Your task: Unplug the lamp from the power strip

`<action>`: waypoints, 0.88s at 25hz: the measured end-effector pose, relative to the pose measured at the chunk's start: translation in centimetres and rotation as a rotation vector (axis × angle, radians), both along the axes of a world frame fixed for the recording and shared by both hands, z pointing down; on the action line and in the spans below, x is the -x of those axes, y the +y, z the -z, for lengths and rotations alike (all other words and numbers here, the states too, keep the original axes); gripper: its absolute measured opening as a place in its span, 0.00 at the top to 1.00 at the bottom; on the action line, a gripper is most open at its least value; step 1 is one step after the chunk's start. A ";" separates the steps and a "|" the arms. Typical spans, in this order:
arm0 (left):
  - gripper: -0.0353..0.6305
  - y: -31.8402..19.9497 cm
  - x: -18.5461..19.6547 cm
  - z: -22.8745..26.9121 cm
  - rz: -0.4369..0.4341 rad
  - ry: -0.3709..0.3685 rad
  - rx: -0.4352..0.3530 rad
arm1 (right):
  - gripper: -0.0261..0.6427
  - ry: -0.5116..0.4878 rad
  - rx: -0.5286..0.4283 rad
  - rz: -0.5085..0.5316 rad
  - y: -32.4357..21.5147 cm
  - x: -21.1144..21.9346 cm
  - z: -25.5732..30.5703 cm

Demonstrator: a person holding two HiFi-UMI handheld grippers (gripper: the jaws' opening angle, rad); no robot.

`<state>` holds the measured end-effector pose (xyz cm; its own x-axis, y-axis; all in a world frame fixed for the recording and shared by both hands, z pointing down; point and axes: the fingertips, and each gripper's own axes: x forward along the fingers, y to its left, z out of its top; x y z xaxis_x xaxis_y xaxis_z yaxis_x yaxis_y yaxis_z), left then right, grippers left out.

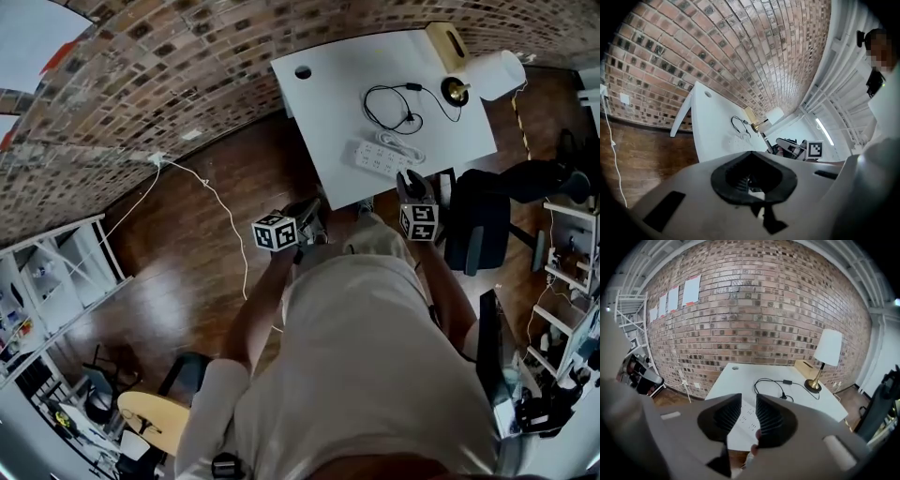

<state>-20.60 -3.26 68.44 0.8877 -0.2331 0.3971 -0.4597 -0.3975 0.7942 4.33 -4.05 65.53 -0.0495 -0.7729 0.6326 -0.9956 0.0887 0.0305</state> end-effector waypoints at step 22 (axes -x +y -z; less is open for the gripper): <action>0.94 9.5 -11.3 3.4 -0.103 -0.089 -0.127 | 0.83 -0.228 -0.112 0.196 10.3 -4.2 2.6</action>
<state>-9.34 6.21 65.03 0.8721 -0.1957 0.4486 -0.4776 -0.5406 0.6926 8.55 6.23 62.91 -0.3353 -0.7989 0.4993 -0.9421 0.2885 -0.1710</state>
